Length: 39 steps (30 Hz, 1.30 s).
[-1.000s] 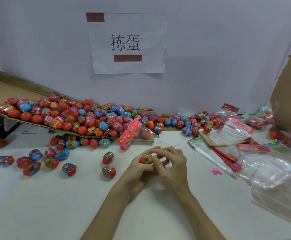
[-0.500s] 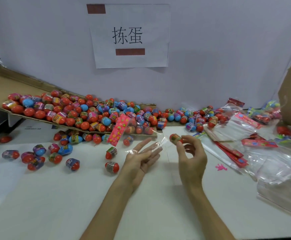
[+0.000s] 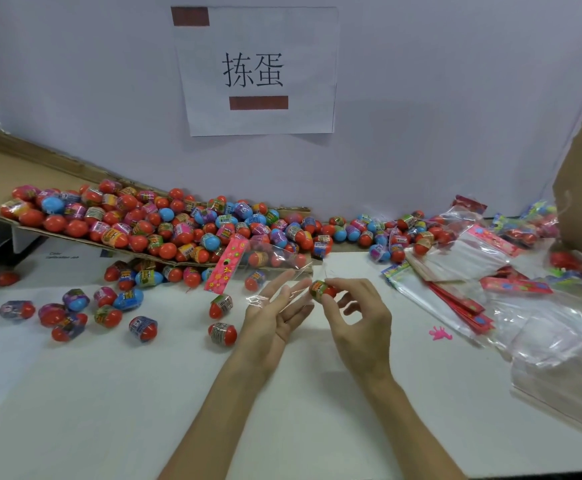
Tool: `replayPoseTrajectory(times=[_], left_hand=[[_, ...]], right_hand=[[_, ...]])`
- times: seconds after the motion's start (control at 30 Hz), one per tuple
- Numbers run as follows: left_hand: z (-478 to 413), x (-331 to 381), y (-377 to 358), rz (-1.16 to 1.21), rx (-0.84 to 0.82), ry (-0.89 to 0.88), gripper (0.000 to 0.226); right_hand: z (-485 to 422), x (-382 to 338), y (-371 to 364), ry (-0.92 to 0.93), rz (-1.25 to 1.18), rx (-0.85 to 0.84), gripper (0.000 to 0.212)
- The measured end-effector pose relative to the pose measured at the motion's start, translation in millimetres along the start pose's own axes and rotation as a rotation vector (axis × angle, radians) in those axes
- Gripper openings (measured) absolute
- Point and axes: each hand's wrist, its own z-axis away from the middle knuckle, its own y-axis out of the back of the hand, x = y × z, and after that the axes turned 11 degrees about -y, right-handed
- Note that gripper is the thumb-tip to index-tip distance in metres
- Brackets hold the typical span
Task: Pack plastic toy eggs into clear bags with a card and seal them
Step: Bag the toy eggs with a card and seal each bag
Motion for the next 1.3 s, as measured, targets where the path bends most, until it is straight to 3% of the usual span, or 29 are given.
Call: replayPoseTrajectory(times=[0.4,0.6,0.7,1.07,1.2,1.3], left_hand=[[5,-3,-5,-0.045,-0.161,0.050,0.042],[6,-2,-3,-0.035,-0.224,0.073,0.050],[8,-1,-4,-0.031,-0.248,0.080,0.049],[8,7,-5,-0.014,-0.183,0.098,0.047],[3,10,-4,0.037,-0.058,0.084,0.054],[0,16,0,0.102,0.021,0.019,0.042]], right_hand=[[-2,1,0,-0.162,-0.077,-0.065,0.024],[-1,2,0,-0.159,-0.057,-0.103,0.016],[0,2,1,-0.150,-0.048,-0.125,0.024],[2,-1,-3,-0.019,0.117,-0.305,0.052],[5,-5,-4,0.001,0.059,-0.230,0.050],[3,-3,-1,-0.090,0.024,-0.085,0.043]])
